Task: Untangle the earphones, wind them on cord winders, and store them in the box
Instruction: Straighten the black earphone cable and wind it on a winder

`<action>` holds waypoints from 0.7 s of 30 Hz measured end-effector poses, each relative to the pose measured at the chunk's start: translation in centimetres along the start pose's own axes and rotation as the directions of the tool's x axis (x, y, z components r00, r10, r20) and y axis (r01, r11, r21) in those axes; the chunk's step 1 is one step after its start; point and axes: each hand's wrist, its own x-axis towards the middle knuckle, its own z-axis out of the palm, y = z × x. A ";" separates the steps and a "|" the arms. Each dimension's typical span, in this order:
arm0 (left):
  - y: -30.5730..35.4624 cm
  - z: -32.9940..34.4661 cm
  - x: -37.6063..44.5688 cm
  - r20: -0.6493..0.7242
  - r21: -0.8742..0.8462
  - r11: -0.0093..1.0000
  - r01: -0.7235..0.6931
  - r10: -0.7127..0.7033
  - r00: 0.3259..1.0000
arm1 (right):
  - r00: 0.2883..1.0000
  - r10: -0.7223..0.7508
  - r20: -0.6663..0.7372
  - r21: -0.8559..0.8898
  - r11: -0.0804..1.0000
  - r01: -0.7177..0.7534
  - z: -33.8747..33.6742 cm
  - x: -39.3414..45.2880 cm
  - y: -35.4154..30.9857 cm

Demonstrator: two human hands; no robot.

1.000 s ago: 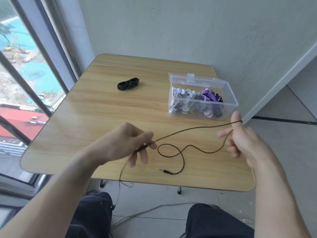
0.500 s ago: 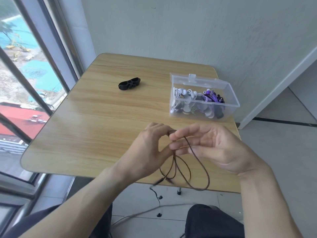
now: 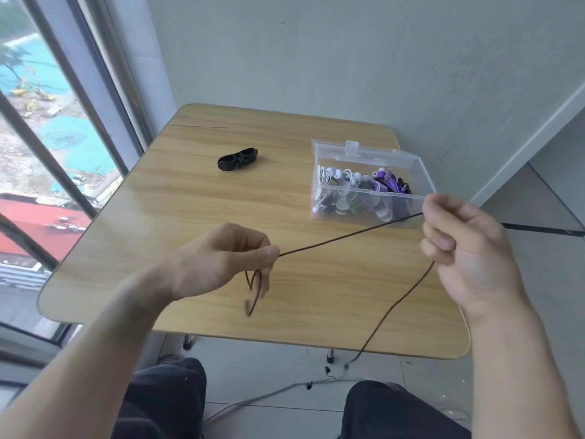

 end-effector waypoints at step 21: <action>-0.3 3.4 1.4 -0.286 0.269 0.963 -0.007 0.087 0.954 | 0.861 0.165 0.481 -0.524 0.841 0.132 8.6 -3.9 4.8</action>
